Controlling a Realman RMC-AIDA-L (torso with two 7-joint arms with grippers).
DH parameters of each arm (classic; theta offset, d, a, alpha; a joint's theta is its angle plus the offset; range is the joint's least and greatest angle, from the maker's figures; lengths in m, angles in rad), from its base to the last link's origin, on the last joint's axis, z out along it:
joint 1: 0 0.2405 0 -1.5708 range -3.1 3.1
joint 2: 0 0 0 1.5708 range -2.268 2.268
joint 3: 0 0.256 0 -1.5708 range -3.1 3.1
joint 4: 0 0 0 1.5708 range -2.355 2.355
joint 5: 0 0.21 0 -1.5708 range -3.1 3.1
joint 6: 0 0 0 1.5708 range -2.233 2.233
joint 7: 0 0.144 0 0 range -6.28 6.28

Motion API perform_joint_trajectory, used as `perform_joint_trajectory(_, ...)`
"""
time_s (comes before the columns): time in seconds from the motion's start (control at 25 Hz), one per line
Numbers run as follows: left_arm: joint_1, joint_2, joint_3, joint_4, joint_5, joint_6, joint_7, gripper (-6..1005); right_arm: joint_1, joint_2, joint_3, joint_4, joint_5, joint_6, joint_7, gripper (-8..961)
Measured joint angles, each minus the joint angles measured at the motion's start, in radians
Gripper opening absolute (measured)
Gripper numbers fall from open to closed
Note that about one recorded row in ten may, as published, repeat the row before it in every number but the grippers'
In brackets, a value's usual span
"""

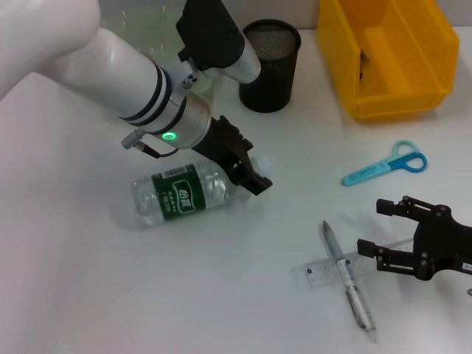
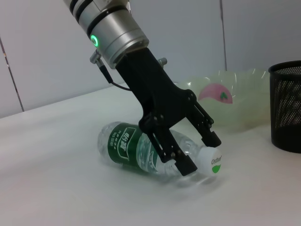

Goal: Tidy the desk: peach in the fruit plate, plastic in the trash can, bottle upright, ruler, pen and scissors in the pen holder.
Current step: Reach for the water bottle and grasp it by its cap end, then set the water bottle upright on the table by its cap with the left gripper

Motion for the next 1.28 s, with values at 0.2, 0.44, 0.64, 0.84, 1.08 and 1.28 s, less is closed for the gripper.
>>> perform_joint_trajectory(0.2, 0.0, 0.0, 0.013, -0.01, 0.0, -0.019, 0.0, 646, 0.0, 0.0, 0.0, 0.0, 0.0, -0.002, 0.0, 819)
perform_joint_trajectory(0.44, 0.001, 0.0, 0.051, -0.013, -0.002, -0.036, 0.004, 643, -0.003, 0.0, 0.0, 0.0, 0.001, -0.003, 0.001, 819)
perform_joint_trajectory(0.64, 0.001, 0.0, 0.066, -0.014, -0.005, -0.047, 0.008, 640, -0.005, 0.0, 0.0, 0.0, 0.002, -0.004, 0.002, 819)
perform_joint_trajectory(0.84, -0.002, 0.0, 0.089, -0.01, -0.001, -0.048, 0.011, 638, -0.006, 0.0, 0.0, 0.0, 0.003, -0.005, 0.003, 819)
perform_joint_trajectory(1.08, -0.001, 0.0, 0.114, 0.0, 0.0, -0.048, 0.012, 607, -0.006, 0.0, 0.0, 0.0, 0.003, -0.005, 0.003, 819)
perform_joint_trajectory(1.28, 0.012, 0.0, 0.083, 0.034, -0.006, -0.041, 0.012, 466, -0.006, 0.0, 0.0, 0.0, 0.003, -0.005, 0.003, 819)
